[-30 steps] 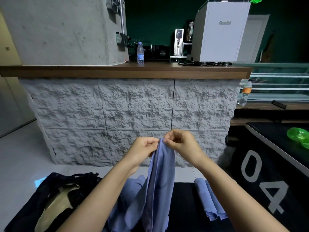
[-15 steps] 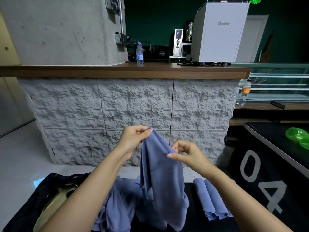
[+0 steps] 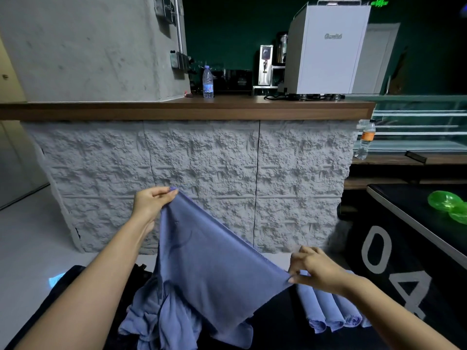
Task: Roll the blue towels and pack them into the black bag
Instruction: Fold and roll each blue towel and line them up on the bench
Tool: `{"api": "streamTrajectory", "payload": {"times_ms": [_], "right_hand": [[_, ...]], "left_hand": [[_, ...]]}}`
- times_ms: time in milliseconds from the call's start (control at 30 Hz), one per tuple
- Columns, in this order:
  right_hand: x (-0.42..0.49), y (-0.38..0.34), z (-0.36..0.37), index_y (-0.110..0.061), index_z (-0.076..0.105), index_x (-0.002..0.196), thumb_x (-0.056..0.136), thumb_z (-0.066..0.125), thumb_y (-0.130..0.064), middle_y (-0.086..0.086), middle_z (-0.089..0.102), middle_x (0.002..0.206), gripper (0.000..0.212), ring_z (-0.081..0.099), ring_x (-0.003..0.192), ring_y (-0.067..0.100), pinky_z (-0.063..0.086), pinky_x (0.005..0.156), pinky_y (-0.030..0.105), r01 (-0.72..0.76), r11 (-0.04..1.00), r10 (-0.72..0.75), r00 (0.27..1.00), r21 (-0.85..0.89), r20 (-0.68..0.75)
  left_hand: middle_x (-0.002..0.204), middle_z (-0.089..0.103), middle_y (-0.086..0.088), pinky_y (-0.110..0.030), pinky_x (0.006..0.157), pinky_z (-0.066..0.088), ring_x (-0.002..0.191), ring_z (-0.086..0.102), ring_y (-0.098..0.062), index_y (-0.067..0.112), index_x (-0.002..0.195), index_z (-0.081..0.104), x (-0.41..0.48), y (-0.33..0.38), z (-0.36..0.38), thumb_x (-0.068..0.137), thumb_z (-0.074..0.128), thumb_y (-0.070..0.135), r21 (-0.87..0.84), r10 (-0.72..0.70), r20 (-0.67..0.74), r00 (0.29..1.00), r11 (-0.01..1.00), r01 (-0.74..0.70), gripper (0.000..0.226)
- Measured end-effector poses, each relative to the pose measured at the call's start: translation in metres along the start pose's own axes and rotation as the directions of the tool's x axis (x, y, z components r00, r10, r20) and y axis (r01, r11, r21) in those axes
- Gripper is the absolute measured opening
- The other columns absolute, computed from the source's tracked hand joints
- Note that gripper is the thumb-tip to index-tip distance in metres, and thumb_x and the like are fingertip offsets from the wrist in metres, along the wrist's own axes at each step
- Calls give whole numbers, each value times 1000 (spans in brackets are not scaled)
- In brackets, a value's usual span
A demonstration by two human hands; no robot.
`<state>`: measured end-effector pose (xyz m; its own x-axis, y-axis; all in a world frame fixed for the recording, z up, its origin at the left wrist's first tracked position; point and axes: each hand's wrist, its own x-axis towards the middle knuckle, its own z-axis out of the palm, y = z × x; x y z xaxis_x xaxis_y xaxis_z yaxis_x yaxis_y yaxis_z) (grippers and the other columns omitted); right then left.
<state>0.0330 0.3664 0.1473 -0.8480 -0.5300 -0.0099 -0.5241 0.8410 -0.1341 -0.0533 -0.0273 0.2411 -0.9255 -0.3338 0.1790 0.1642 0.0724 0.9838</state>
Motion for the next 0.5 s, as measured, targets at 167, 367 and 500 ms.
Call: {"api": "streamTrajectory", "payload": {"times_ms": [167, 367, 500], "right_hand": [[2, 18, -18, -29, 59, 69, 82, 55, -53, -25, 57, 90, 27, 50, 88, 10, 42, 76, 32, -165, 967, 227, 906, 196, -357], [22, 6, -52, -16, 60, 81, 78, 73, -4, 5, 65, 71, 19, 58, 66, 20, 42, 61, 17, -162, 764, 532, 706, 624, -468], [21, 1, -66, -13, 65, 79, 86, 65, -7, 1, 61, 69, 10, 58, 69, 22, 40, 66, 31, -206, 867, 434, 760, 454, -484]], "left_hand": [[70, 66, 1, -7, 56, 49, 53, 57, 2, -4, 101, 65, 1, -24, -20, 77, 70, -3, 39, -64, 47, 997, 997, 62, 25], [59, 67, 7, -9, 55, 48, 53, 58, 1, 7, 79, 62, -13, -27, -34, 86, 59, -5, 8, -99, 177, 979, 995, 99, 14], [65, 70, 4, -13, 57, 50, 62, 61, -7, 6, 85, 66, -28, -20, -46, 86, 61, 0, -17, -112, 229, 967, 993, 119, 8]]}}
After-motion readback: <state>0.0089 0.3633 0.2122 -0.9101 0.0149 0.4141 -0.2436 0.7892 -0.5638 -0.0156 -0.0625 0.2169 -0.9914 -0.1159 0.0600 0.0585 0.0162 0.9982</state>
